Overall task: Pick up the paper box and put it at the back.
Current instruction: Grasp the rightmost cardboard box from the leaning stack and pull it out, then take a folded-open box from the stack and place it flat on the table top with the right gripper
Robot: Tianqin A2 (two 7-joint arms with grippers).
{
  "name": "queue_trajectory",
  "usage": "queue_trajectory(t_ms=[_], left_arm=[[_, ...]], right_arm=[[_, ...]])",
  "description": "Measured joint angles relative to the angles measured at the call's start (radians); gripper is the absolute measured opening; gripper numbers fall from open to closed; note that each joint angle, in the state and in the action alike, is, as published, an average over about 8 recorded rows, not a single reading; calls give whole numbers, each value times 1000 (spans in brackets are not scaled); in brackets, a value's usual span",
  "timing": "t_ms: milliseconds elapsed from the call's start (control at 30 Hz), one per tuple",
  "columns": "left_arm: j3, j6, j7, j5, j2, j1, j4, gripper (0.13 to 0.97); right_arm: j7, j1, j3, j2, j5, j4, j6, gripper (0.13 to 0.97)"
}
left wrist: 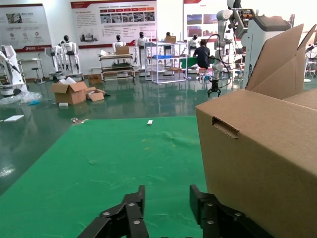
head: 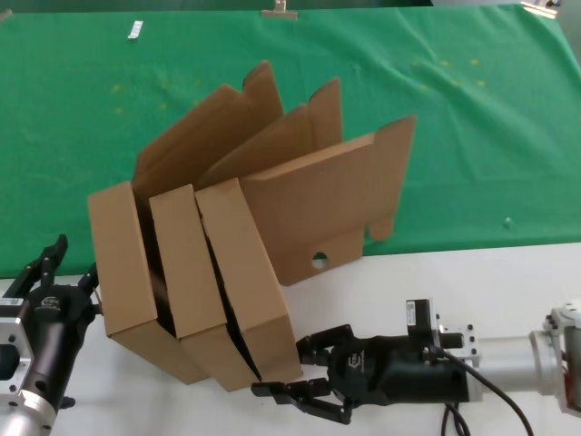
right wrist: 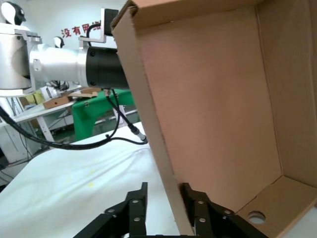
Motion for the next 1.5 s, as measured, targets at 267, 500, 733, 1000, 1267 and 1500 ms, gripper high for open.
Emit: queue_trajectory(t_ms=[267, 500, 733, 1000, 1267, 1500], left_arm=[[0, 0, 0, 0, 0, 0, 0, 429], [0, 0, 0, 0, 0, 0, 0, 584], [0, 0, 0, 0, 0, 0, 0, 751], [0, 0, 0, 0, 0, 0, 0, 821], [0, 0, 0, 0, 0, 0, 0, 915], [0, 0, 0, 0, 0, 0, 0, 960]], right_arm=[[105, -89, -7, 42, -10, 206, 14, 274], [223, -196, -15, 98, -4, 443, 61, 205], [325, -299, -22, 155, 11, 655, 121, 172], [459, -382, -33, 248, 16, 871, 180, 168], [644, -411, -44, 405, -24, 1079, 217, 163], [859, -325, -50, 556, -146, 1202, 245, 158]])
